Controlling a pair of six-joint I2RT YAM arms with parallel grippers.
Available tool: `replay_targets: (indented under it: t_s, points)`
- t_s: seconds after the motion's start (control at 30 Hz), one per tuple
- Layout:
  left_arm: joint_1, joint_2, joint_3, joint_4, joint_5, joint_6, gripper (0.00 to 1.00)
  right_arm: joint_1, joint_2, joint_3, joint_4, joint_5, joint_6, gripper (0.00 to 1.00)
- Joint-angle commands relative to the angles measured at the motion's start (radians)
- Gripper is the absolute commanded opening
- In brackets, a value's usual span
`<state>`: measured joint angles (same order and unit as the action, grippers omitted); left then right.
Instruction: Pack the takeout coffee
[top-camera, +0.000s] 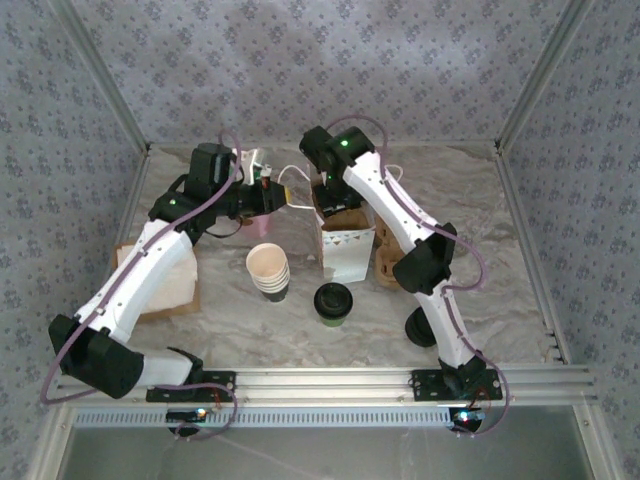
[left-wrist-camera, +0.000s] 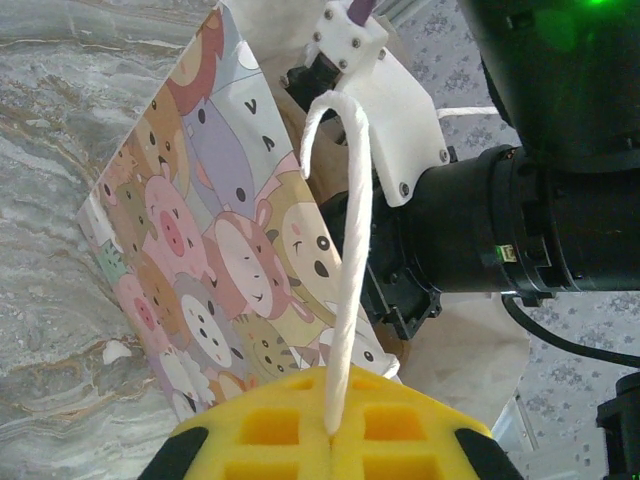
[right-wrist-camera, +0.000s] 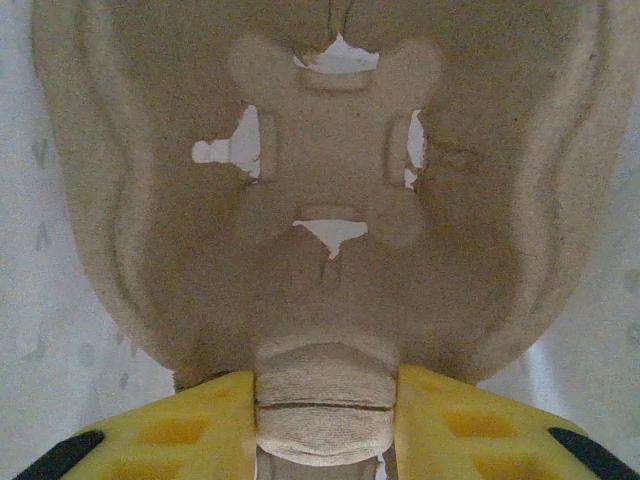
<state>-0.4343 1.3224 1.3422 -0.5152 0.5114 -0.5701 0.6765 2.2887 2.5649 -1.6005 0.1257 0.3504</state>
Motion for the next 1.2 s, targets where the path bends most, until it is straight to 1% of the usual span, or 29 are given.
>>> replay_targets:
  t_s: [0.0,0.27,0.7,1.03,1.17]
  points:
    - [-0.007,0.003,0.018,0.027,-0.004,0.004,0.04,0.002,0.015,-0.02,-0.008,-0.014,0.016,0.39]
    - [-0.009,-0.003,0.014,0.027,-0.009,0.004,0.04,0.0,0.008,-0.066,0.014,-0.021,0.022,0.39]
    - [-0.013,-0.005,0.012,0.023,-0.022,0.004,0.04,-0.001,-0.037,-0.218,0.107,-0.048,0.037,0.39]
    - [-0.015,-0.018,0.0,0.014,-0.044,0.006,0.03,-0.005,-0.077,-0.302,0.187,-0.075,0.054,0.39]
    - [-0.015,-0.034,-0.016,0.018,-0.052,0.001,0.03,-0.009,-0.095,-0.328,0.217,-0.092,0.055,0.4]
